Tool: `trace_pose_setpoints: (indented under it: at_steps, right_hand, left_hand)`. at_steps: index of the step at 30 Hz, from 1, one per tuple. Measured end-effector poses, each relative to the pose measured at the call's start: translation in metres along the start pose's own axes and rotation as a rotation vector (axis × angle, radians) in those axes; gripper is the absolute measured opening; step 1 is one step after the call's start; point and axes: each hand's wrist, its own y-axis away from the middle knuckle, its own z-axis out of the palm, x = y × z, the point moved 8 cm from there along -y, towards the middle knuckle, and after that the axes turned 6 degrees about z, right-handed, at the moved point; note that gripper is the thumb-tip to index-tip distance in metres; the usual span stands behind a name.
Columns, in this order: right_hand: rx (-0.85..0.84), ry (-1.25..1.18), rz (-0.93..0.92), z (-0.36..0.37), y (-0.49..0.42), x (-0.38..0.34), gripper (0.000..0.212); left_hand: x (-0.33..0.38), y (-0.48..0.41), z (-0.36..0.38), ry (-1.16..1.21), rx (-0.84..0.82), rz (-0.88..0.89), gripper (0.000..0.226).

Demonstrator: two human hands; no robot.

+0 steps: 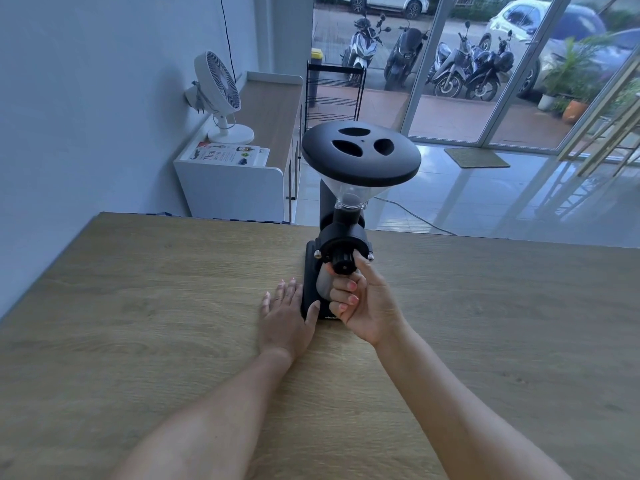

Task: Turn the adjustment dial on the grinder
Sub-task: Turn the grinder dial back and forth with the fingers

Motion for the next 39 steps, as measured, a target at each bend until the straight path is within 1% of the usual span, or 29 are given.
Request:
trace_pose_setpoints:
  at_steps: [5, 32, 39]
  right_hand:
    - [0.045, 0.029, -0.003, -0.0035, -0.0004, -0.0019, 0.046]
    - [0.074, 0.075, -0.040, -0.0084, -0.0047, -0.0029, 0.043]
    - [0.123, 0.100, -0.055, -0.0090, -0.0032, -0.0051, 0.043]
  left_hand:
    - [-0.0010, -0.0008, 0.0020, 0.001, -0.003, -0.004, 0.071]
    - [0.0002, 0.0004, -0.0011, 0.038, -0.007, 0.000, 0.069]
    - [0.0006, 0.0010, -0.0017, 0.024, -0.010, 0.001, 0.069]
